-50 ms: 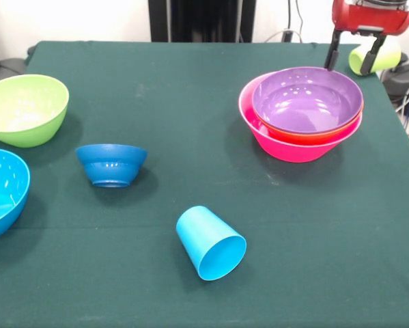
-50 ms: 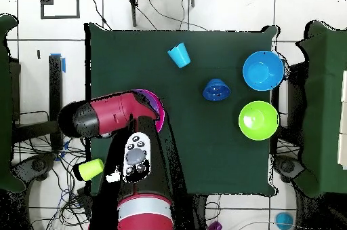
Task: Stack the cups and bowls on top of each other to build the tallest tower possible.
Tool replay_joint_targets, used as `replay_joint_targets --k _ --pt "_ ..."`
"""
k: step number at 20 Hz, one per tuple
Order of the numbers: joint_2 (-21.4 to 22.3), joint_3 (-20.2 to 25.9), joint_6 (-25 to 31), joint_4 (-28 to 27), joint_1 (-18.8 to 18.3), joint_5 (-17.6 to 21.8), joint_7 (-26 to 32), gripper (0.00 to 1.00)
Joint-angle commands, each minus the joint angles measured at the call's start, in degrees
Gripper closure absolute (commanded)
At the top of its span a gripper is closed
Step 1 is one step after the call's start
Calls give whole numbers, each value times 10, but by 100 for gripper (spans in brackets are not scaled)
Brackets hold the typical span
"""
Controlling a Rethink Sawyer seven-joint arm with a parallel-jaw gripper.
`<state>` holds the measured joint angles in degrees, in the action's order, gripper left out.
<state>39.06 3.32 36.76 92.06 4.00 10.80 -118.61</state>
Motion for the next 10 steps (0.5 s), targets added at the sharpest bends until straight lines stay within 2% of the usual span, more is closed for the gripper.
replay_joint_targets --k 1,10 --pt "-21 51 -7 44 10 12 -5 0" --pt "-22 56 -13 60 34 -7 -36 0"
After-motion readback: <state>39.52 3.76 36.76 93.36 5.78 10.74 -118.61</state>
